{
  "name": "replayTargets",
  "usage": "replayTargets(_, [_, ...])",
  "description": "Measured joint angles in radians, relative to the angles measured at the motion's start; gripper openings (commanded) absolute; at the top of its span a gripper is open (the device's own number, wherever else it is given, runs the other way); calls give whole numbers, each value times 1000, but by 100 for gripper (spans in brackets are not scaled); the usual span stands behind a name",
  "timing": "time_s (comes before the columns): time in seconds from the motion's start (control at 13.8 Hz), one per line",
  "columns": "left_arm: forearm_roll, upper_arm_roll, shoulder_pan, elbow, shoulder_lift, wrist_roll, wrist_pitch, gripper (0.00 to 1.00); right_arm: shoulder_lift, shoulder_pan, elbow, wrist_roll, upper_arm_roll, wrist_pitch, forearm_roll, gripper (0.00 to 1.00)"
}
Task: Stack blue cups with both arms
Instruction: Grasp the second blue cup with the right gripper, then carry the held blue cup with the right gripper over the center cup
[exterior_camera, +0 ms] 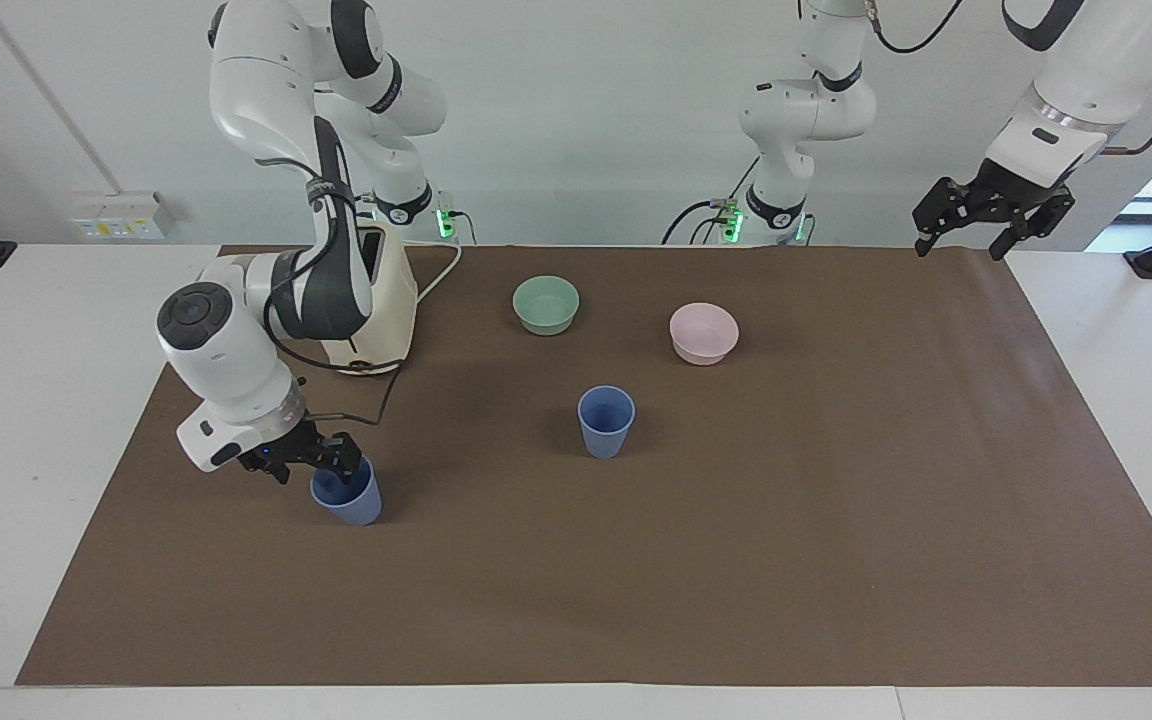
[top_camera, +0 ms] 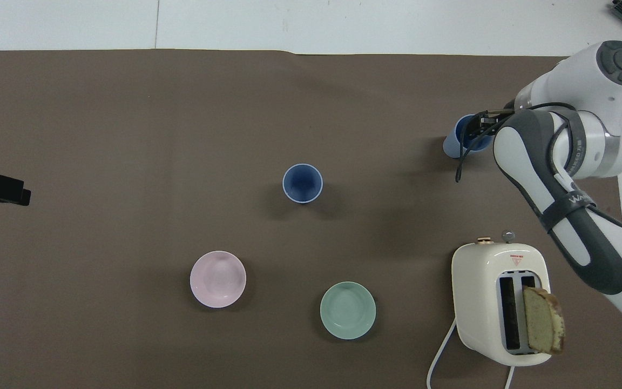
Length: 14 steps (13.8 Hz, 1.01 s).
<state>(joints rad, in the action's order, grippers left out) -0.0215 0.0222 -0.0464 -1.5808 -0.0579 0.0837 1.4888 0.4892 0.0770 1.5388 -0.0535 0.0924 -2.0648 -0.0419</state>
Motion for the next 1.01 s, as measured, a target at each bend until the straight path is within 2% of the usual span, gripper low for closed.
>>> replayTargets(0.14, [0,0,0,0,0,0,0,100,0,1,0,1,0,0,0,17])
replayTargets(0.22, [0,0,0,0,0,0,0,100,0,1,0,1,0,0,0,5])
replayTargets(0.29, [0,0,0,0,0,0,0,100,0,2,0,1,0,0,0,0])
replayTargets(0.72, [0,0,0,1,0,0,0,100,-35,2,-1,1,4,21,4,0])
replayTargets(1.01, [0,0,0,1,0,0,0,100,-145,-31,-5,1,23,137,5,0])
